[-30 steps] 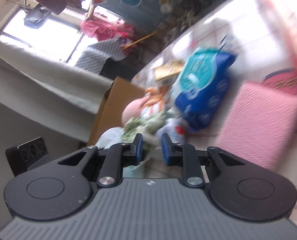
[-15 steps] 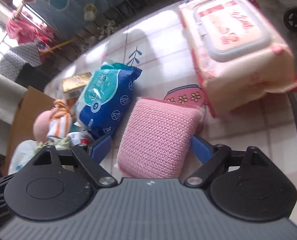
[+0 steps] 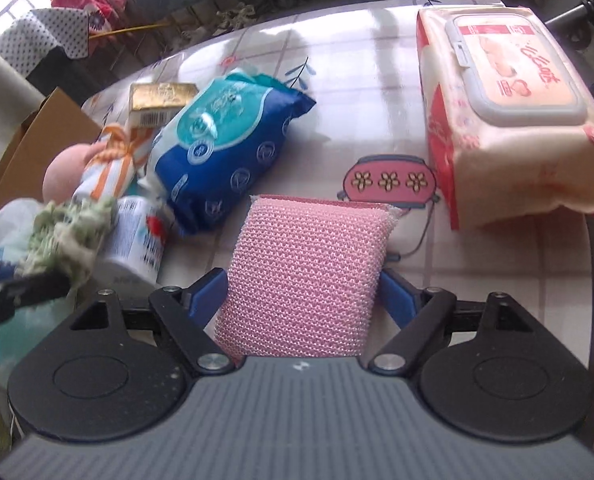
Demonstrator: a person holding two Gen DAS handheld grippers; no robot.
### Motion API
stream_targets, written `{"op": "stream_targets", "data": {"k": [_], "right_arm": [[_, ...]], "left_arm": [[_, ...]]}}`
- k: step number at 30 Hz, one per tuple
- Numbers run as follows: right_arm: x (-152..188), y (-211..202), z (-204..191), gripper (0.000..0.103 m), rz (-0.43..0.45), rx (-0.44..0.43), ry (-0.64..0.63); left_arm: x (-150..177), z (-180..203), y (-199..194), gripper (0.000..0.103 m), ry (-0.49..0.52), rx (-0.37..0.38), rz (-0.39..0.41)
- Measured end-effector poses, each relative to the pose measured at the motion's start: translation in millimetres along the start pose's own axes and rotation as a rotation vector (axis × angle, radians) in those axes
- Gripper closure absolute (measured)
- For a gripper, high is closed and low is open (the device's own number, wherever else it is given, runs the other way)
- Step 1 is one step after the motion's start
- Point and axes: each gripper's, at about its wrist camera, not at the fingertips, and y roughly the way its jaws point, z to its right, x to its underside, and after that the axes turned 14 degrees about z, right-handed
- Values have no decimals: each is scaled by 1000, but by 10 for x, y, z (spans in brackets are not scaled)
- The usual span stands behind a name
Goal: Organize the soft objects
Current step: 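Grasp the pink knitted pad with the right gripper while the left holds the scrunchie, then carry scrunchie and pink pad into the cardboard box and release them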
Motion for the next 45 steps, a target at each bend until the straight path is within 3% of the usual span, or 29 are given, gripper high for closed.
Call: {"op": "stream_targets", "data": {"k": [5,9,13,17,20,30,45], "right_arm": [[20,87,-129,11,-21,5,-68],[100,58,-228,18,-1,38,-156],[134,-86,-85,23,26,13,-59],[114,-341,38,24,55,-95,96],[72,-556,-51,24,80,-169,141],[-206,-1054,-857,23,133,-355,85],[-675,-1188,-2357,23,88,-612,6]], "left_arm": [[6,8,19,77,3,-9,-3],[-3,27,10,77,4,-12,2],[12,51,-22,77,6,-3,8],[16,97,-116,77,8,16,20],[-13,133,-265,77,9,35,51],[-151,22,-1014,77,-32,31,190],[-347,-819,-2146,77,-130,-146,400]]}}
